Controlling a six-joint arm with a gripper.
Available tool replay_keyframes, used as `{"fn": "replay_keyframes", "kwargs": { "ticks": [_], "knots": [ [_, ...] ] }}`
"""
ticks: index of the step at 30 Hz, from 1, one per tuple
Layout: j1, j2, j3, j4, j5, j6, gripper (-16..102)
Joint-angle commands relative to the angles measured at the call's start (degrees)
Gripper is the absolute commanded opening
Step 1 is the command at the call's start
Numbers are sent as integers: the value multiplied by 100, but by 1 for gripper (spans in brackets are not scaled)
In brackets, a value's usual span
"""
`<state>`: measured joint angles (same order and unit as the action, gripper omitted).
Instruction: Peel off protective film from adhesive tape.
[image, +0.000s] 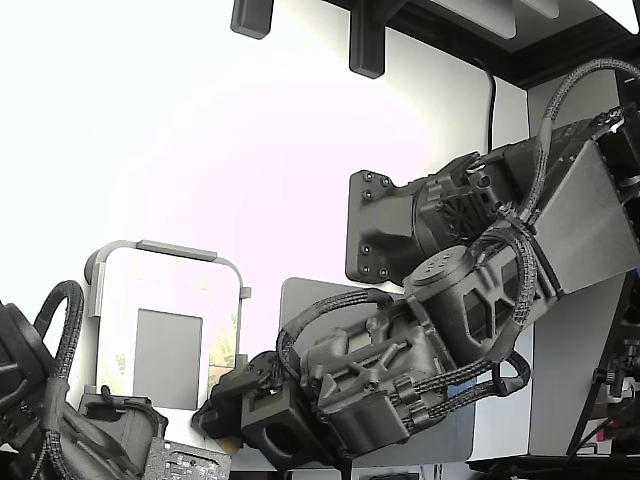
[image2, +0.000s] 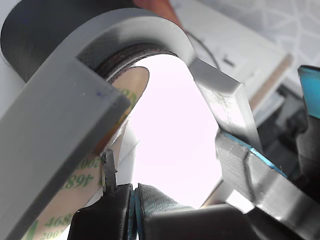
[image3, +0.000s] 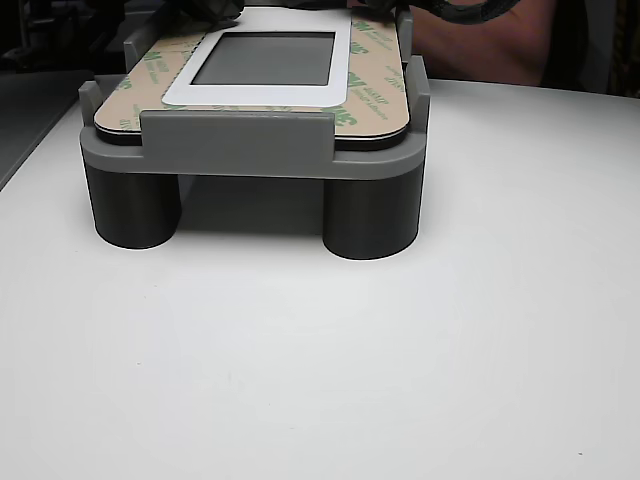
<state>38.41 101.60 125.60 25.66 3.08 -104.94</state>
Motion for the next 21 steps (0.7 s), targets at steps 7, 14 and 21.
{"fn": "replay_keyframes", "kwargs": {
  "ticks": [7,14,21],
  "knots": [
    [-158,35,-158,62,-35,-35,-9],
    [-237,193,-396,615,220,105,71],
    [-483,677,-1380,2496,360,422,95]
  ]
}}
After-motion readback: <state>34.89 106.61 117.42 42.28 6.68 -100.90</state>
